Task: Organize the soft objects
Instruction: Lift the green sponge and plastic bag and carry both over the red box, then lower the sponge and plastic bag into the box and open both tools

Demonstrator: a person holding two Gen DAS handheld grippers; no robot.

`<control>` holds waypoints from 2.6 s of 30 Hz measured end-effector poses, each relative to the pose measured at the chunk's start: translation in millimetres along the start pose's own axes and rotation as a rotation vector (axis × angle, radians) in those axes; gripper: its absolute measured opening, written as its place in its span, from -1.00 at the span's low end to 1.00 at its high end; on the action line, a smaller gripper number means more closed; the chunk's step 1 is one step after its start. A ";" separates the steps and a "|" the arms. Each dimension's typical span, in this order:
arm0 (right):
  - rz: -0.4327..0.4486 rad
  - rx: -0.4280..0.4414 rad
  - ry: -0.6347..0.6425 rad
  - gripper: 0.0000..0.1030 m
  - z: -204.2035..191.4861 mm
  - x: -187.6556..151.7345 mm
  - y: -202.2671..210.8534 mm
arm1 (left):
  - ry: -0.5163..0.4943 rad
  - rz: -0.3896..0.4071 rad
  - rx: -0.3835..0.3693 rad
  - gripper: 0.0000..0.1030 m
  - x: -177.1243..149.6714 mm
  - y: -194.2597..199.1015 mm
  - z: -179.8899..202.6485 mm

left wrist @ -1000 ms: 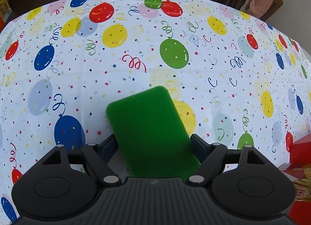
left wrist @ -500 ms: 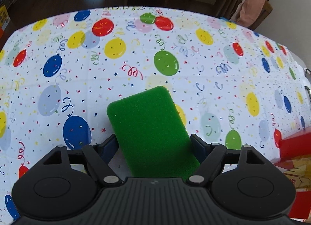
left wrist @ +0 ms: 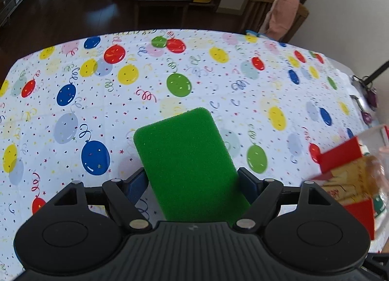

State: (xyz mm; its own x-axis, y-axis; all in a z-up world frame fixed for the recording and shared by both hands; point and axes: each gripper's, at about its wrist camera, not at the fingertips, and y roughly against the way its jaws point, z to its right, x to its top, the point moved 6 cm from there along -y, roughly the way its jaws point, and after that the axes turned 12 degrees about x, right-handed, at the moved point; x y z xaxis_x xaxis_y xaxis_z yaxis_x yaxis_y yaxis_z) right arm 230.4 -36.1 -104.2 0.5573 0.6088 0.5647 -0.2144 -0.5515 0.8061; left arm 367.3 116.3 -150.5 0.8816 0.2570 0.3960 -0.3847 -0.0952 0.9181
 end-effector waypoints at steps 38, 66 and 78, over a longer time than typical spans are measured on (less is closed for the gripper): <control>0.416 -0.127 -0.343 -0.62 87.4 -95.6 239.7 | -0.358 0.190 -0.219 0.55 -95.5 181.9 156.6; 0.383 -0.248 -0.346 -0.62 239.6 -127.4 248.1 | -0.424 0.126 -0.183 0.55 -83.8 123.1 365.1; 0.230 -0.285 -0.228 -0.61 262.6 -133.1 191.5 | -0.387 0.031 -0.117 0.55 -70.1 69.5 381.4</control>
State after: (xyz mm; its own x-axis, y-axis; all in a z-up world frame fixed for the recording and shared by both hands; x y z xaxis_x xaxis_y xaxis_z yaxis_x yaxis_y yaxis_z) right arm 325.8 -372.5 -71.4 0.6255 0.3288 0.7076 -0.5492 -0.4588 0.6985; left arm 383.2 -275.1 -108.7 0.8985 -0.1272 0.4202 -0.4213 0.0190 0.9067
